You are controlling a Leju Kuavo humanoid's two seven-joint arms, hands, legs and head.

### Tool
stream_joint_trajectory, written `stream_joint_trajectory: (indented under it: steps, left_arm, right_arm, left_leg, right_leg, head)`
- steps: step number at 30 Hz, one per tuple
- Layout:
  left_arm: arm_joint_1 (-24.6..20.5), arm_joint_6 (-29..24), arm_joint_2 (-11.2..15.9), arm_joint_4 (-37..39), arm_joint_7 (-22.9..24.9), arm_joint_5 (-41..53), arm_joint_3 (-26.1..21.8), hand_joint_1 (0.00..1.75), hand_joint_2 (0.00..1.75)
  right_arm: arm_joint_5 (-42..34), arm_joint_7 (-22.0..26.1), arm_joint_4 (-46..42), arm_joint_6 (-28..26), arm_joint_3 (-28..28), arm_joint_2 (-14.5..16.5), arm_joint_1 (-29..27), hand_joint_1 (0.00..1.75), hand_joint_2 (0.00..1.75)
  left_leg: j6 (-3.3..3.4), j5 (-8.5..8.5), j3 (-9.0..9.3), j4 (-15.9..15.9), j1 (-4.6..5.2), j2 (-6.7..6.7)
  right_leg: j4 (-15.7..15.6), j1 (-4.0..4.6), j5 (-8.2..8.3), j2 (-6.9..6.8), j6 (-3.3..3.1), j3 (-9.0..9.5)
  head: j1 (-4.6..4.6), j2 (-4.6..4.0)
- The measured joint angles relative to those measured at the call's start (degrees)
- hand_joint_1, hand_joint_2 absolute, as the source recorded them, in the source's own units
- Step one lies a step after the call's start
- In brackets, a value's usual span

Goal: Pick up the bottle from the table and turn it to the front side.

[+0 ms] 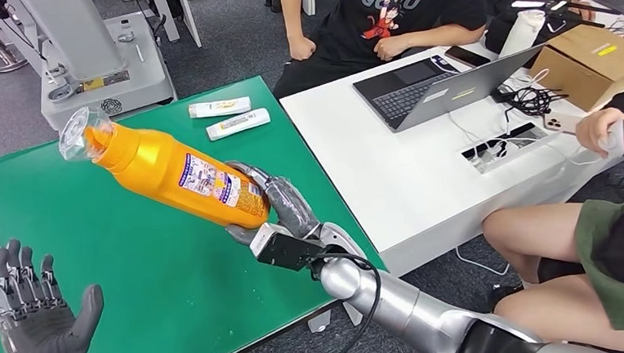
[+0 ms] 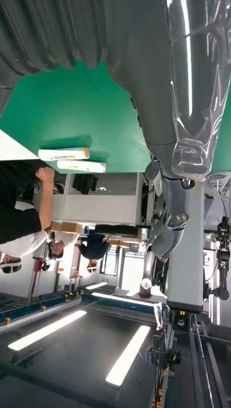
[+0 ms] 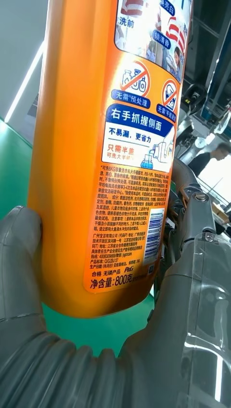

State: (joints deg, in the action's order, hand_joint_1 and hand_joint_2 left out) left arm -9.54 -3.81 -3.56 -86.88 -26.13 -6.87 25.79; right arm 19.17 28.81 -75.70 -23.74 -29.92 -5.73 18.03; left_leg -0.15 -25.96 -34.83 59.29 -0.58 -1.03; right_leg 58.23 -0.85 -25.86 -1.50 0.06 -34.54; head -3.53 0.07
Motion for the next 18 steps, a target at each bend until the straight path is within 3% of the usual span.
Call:
stream_joint_trajectory:
  steps: [18]
  left_arm:
    - [-0.06, 0.01, 0.00, 0.39, -0.01, -0.01, 0.00, 0.00, 1.75]
  right_arm:
    - [-0.01, 0.00, 0.16, -0.02, 0.04, 0.14, 0.00, 1.75, 1.75]
  left_leg:
    - [0.00, 0.00, 0.00, 0.00, 0.00, 0.00]
  right_leg:
    - [0.00, 0.00, 0.00, 0.00, 0.00, 0.00]
  head:
    - [-0.01, 0.00]
